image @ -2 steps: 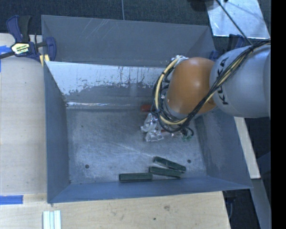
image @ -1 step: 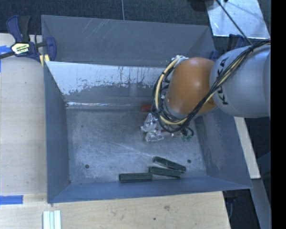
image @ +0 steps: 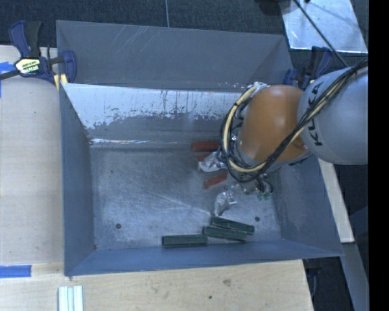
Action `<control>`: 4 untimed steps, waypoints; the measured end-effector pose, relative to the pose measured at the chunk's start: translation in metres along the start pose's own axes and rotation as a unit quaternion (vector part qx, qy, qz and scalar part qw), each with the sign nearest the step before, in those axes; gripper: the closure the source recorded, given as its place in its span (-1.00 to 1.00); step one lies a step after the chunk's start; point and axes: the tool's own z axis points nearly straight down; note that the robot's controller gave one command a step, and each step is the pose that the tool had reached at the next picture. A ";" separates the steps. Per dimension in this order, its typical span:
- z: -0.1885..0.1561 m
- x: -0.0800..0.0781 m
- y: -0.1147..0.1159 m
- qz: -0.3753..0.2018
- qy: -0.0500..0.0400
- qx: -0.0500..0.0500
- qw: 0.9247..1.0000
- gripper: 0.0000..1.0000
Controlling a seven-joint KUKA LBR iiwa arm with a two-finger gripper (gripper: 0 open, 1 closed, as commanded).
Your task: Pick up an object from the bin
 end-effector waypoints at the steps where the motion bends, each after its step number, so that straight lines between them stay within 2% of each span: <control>1: -0.003 -0.003 -0.001 0.001 -0.005 0.001 1.000 1.00; 2: 0.000 0.000 -0.002 0.002 -0.001 0.001 1.000 -1.00; 3: -0.003 -0.004 -0.002 0.003 -0.006 0.002 1.000 1.00; 4: -0.003 -0.004 -0.002 0.003 -0.006 0.002 1.000 1.00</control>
Offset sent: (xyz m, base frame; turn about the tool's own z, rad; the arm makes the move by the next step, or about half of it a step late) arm 0.0000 0.0000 0.0000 0.0000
